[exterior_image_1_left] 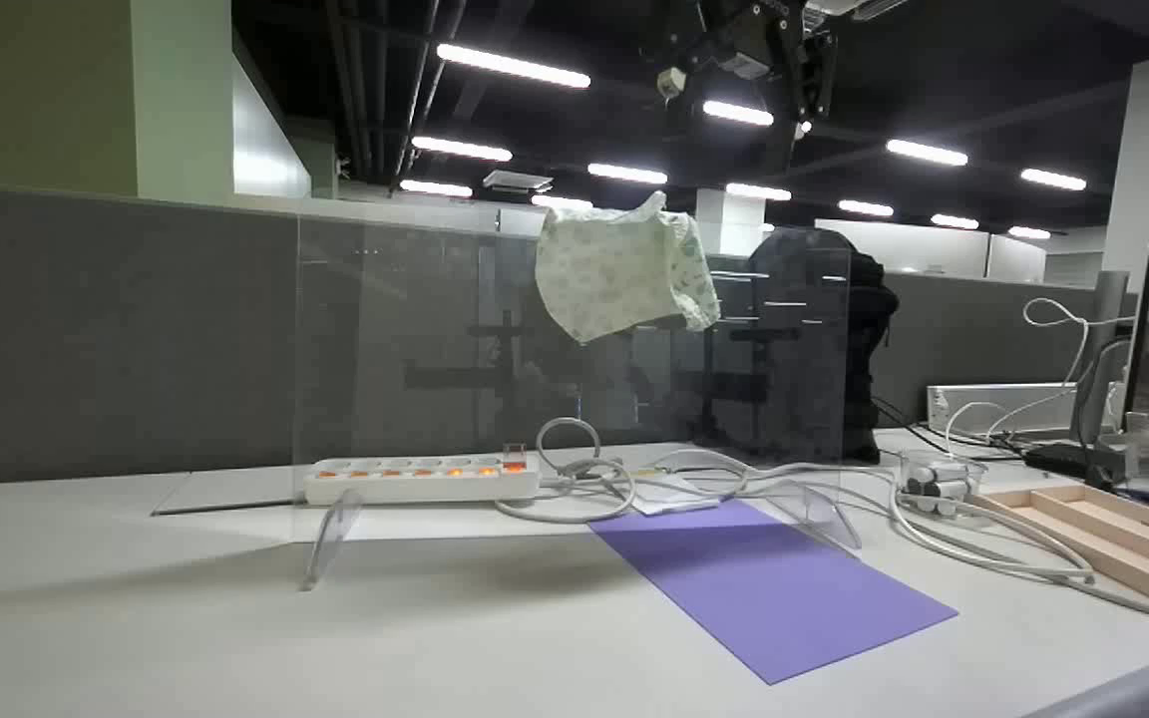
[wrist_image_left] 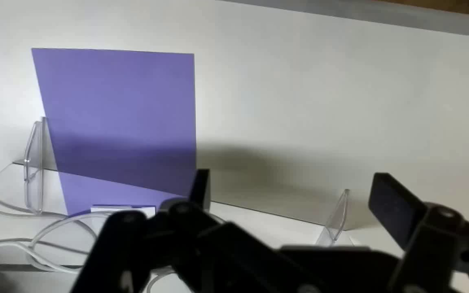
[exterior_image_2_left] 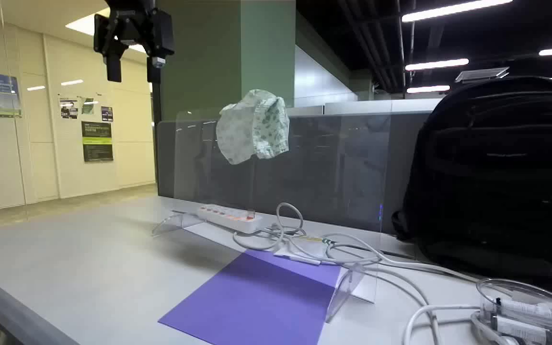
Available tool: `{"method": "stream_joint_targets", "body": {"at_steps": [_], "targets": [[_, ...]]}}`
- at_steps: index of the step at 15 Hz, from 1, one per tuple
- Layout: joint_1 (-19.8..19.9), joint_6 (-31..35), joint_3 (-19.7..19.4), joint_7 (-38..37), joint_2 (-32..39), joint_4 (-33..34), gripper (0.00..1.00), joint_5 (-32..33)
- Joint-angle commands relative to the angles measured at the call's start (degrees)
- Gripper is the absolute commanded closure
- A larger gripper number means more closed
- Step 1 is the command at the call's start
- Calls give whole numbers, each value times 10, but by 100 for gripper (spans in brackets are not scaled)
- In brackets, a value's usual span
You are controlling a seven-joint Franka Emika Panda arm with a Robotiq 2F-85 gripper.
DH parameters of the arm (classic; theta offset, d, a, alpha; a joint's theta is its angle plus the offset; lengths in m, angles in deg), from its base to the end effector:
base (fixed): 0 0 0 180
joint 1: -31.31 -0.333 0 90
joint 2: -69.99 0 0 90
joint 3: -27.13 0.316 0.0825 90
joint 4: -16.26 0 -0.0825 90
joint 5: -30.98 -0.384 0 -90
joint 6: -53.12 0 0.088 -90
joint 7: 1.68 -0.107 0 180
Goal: Unhang the cloth on the glass barrier
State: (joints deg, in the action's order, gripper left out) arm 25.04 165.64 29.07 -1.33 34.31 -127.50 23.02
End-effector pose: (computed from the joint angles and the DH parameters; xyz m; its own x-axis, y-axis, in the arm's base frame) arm 0.3645 0.0626 0.4975 0.9930 0.0909 0.0754 0.0990 -0.9888 -0.1116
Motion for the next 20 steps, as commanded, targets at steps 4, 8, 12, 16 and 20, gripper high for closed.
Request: {"method": "stream_joint_targets", "body": {"at_steps": [4, 8, 12, 16, 20], "targets": [[4, -2, 3, 2, 1, 1, 0, -2], [4, -2, 3, 2, 1, 1, 0, -2], [14, 31, 8, -8, -1, -1, 0, 10], [48, 152, 14, -21, 12, 3, 0, 58], [78, 274, 13, -30, 45, 16, 0, 96]]}}
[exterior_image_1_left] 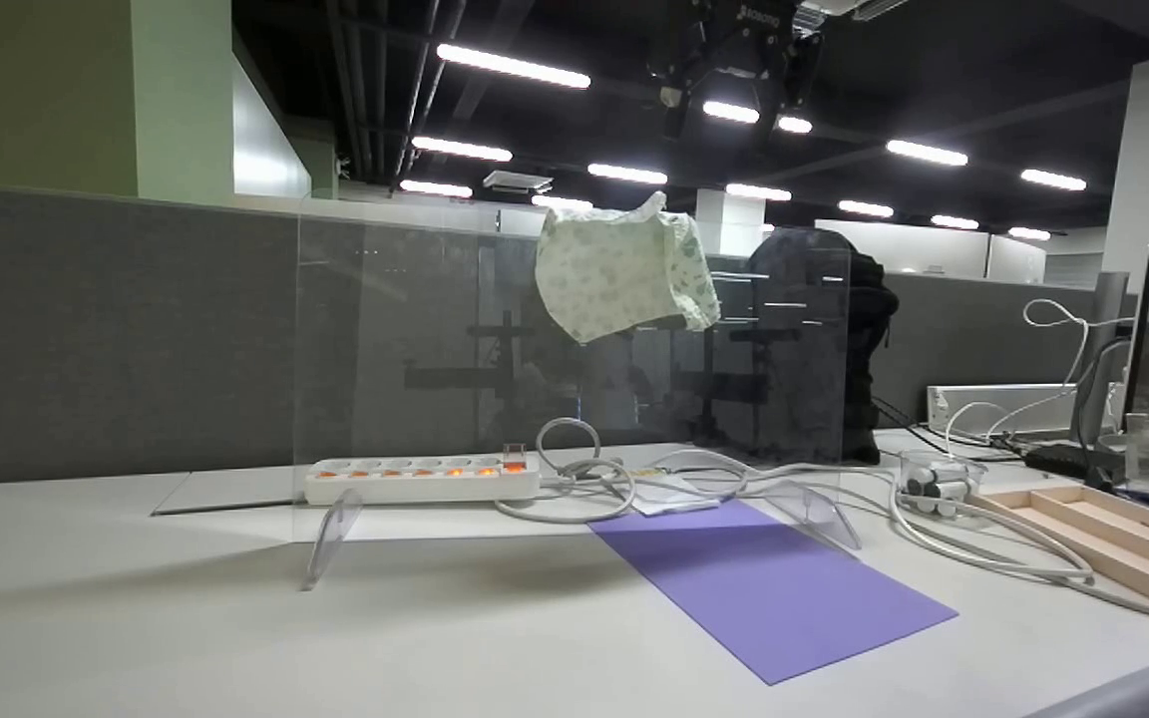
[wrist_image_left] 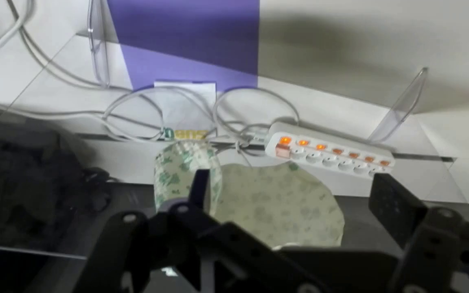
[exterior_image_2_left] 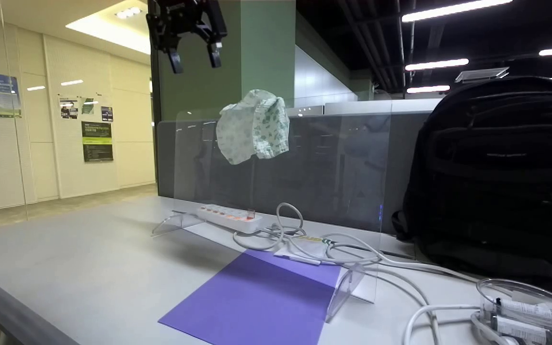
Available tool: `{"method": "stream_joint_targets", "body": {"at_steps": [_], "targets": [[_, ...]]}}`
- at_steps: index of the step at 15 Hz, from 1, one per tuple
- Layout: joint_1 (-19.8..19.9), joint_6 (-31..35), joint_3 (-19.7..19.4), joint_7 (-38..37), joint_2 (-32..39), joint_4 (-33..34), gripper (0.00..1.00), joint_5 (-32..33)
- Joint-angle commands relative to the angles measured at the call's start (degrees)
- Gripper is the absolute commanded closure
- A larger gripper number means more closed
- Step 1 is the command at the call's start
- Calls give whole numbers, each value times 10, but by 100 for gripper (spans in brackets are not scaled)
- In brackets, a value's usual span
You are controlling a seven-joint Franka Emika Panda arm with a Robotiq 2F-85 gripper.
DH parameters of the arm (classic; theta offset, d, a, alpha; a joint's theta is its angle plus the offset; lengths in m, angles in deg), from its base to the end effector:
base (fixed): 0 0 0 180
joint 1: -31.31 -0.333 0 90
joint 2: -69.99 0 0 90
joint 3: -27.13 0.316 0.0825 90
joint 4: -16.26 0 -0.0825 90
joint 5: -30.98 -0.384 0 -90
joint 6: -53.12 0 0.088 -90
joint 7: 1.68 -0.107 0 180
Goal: Unhang the cloth on the glass barrier
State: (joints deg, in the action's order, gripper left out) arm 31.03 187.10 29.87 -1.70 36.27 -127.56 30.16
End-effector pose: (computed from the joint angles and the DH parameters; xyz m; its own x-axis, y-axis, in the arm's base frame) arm 0.4054 0.0234 0.5246 0.9137 0.0413 0.4044 0.0394 -0.9991 0.0130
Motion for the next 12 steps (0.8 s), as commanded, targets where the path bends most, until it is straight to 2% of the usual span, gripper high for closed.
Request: {"method": "stream_joint_targets", "body": {"at_steps": [1, 7, 12], "targets": [[22, 82, 5, -28, 35, 20, 0, 27], [33, 218, 5, -44, 101, 45, 0, 20], [59, 278, 14, -73, 148, 69, 0, 35]]}}
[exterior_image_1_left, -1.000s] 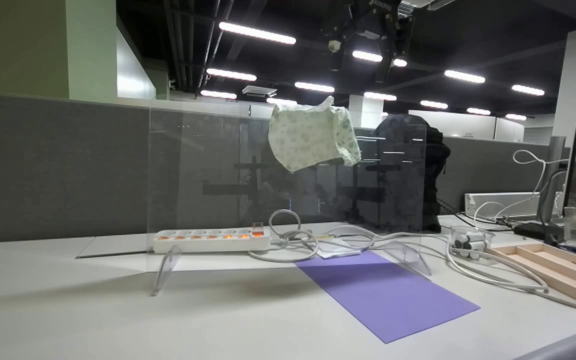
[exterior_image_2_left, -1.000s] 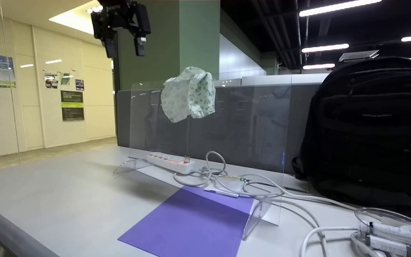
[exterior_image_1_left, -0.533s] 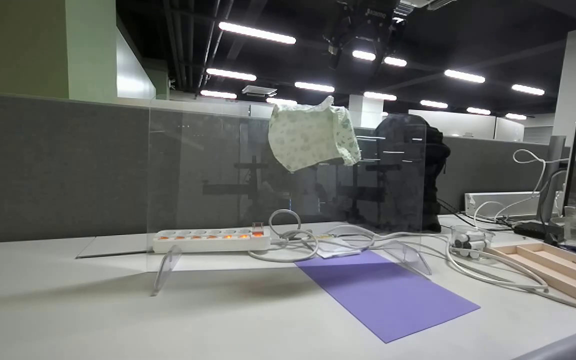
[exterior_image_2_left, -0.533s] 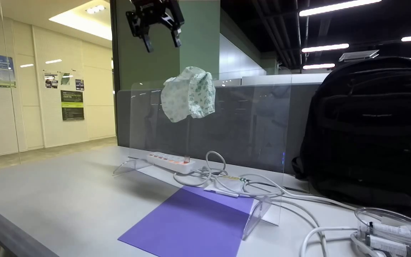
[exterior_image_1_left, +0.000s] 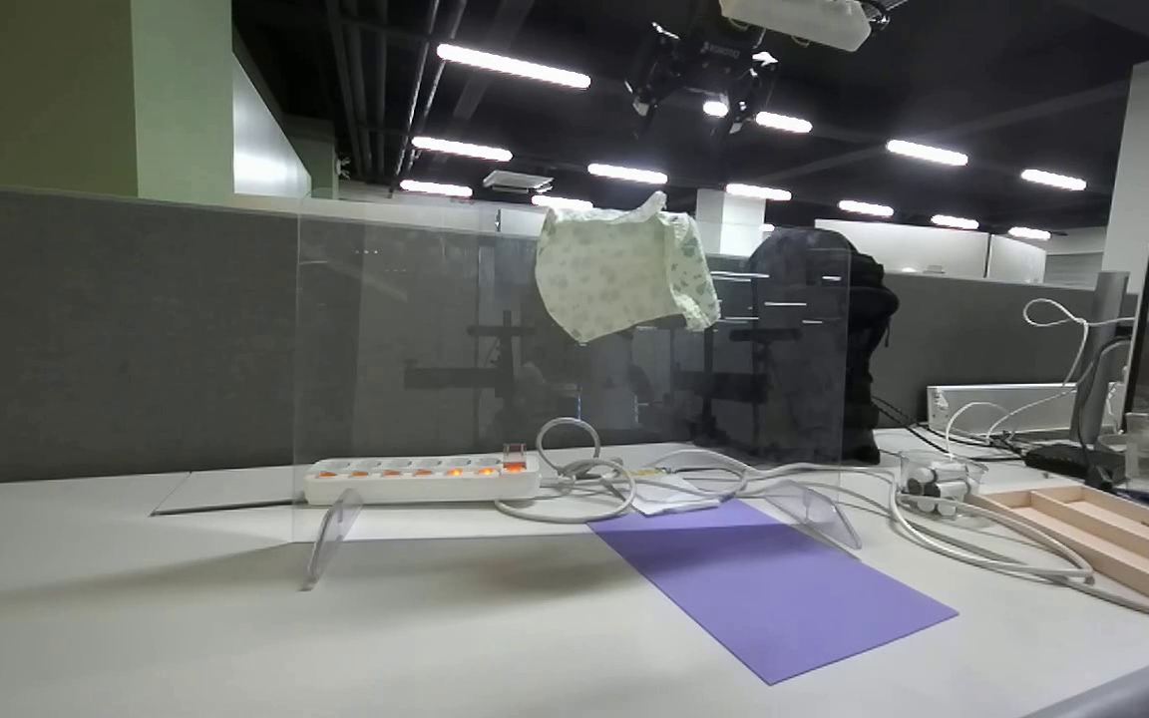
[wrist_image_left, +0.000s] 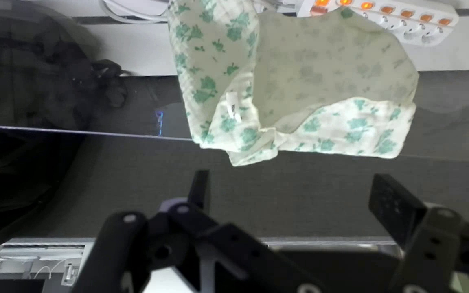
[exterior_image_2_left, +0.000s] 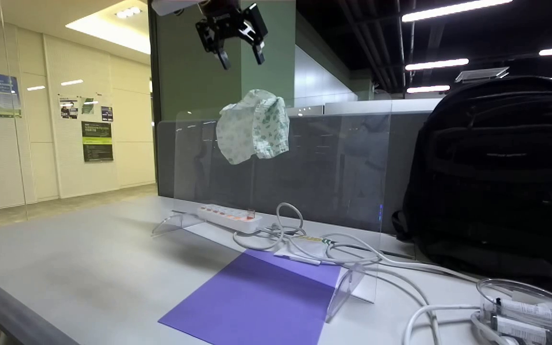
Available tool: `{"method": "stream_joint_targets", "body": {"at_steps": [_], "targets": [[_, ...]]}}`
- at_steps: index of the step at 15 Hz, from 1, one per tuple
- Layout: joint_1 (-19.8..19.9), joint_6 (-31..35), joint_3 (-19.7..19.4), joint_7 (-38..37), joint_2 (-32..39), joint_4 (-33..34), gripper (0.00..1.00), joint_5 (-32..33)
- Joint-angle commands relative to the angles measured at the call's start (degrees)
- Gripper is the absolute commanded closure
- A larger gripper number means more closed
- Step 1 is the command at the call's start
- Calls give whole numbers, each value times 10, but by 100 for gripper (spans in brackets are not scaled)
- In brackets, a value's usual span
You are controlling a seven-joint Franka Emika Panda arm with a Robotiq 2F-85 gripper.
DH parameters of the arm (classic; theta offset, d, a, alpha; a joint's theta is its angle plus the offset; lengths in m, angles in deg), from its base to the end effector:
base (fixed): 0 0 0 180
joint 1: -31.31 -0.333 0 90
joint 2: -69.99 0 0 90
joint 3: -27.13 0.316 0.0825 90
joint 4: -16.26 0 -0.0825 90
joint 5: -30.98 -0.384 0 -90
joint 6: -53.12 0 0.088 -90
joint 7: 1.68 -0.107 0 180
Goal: Unhang the cloth on the glass barrier
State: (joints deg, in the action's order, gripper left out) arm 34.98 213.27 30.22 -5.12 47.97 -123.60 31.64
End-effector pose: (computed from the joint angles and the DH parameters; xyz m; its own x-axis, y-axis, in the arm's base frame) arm 0.4733 -0.0021 0.5303 0.7382 -0.0460 0.6730 -0.0531 -0.9985 -0.0100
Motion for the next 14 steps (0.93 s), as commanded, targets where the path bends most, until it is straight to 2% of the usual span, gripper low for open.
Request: {"method": "stream_joint_targets", "body": {"at_steps": [1, 10, 11, 12, 14], "targets": [[25, 22, 13, -45, 40, 33, 0, 26], [35, 30, 28, -71, 100, 54, 0, 35], [34, 31, 29, -71, 104, 56, 25, 33], [34, 31, 30, -70, 108, 58, 27, 33], [34, 32, 33, -69, 114, 62, 40, 33]]}}
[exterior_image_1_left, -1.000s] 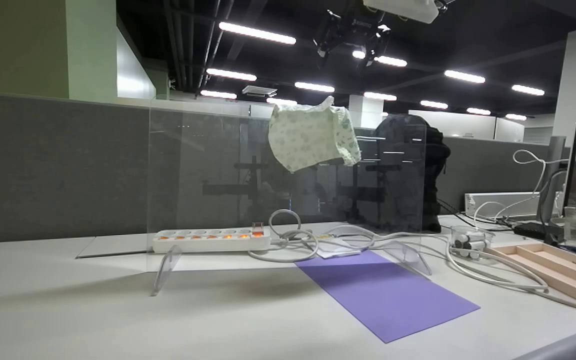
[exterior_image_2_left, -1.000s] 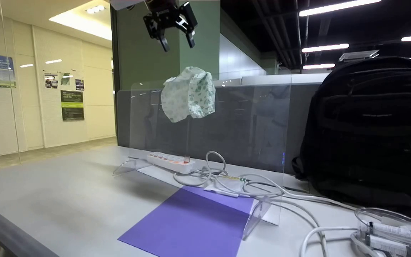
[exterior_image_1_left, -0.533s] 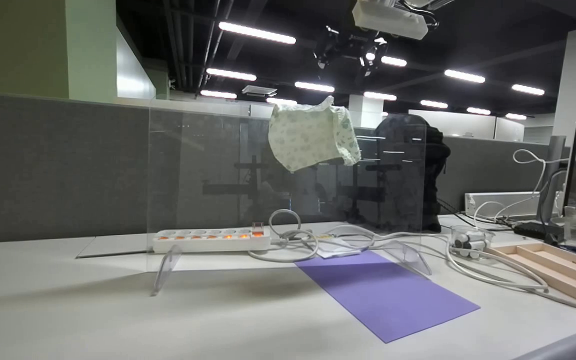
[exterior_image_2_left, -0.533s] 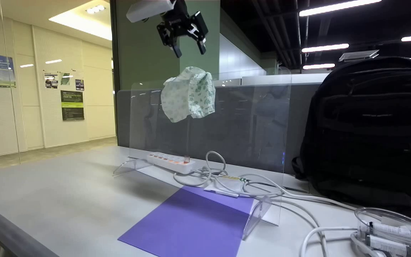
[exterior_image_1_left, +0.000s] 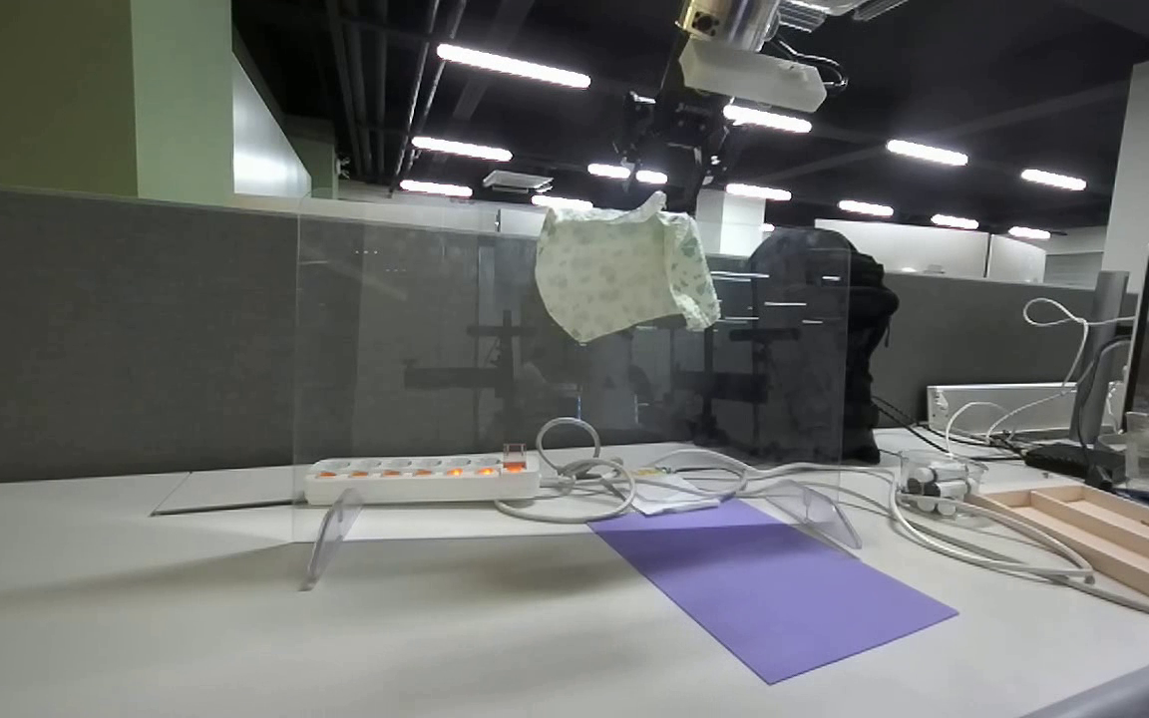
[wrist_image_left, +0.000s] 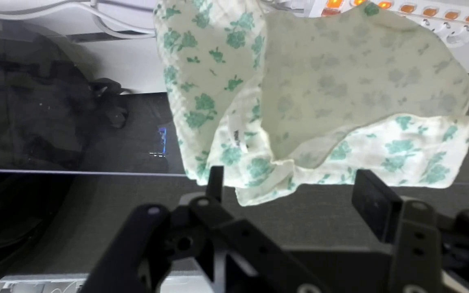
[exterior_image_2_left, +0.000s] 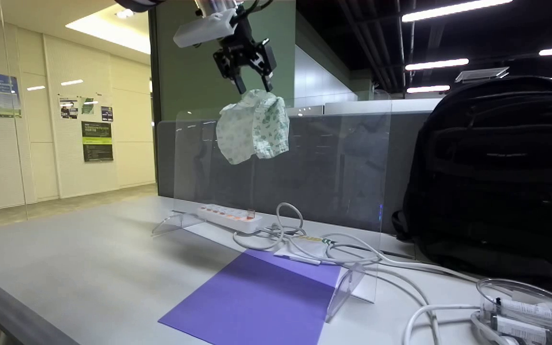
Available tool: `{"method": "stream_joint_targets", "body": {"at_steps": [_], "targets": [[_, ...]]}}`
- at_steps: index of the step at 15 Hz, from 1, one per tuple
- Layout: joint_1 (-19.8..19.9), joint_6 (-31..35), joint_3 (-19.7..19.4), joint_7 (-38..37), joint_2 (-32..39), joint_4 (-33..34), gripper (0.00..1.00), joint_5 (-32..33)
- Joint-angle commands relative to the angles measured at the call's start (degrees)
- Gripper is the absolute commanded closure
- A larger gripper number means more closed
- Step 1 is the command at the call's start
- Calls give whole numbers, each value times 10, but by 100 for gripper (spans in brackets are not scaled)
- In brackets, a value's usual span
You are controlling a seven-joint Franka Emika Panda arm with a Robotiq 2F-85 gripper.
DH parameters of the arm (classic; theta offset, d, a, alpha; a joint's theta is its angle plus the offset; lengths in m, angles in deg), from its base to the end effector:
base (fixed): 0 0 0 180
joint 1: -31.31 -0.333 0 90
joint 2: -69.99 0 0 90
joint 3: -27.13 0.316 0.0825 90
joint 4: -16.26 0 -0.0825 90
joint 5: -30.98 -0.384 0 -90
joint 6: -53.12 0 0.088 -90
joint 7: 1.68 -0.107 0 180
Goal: Unhang the cloth on the glass barrier
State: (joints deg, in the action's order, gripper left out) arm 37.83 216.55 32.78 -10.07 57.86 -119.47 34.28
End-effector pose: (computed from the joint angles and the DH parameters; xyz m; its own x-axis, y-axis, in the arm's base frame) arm 0.5160 -0.0026 0.4890 0.7627 -0.0911 0.6403 -0.0978 -0.9949 -0.0251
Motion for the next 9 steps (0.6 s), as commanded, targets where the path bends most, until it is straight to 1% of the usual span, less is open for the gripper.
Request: {"method": "stream_joint_targets", "body": {"at_steps": [1, 4, 5, 8, 9], "targets": [[5, 0, 8, -19, 17, 22, 49, 6], [1, -2, 7, -13, 21, 26, 69, -2], [-15, -4, -8, -11, 22, 27, 76, -1], [-32, -12, -16, 4, 19, 26, 97, -21], [-40, -15, -18, 11, 17, 24, 100, -32]]}}
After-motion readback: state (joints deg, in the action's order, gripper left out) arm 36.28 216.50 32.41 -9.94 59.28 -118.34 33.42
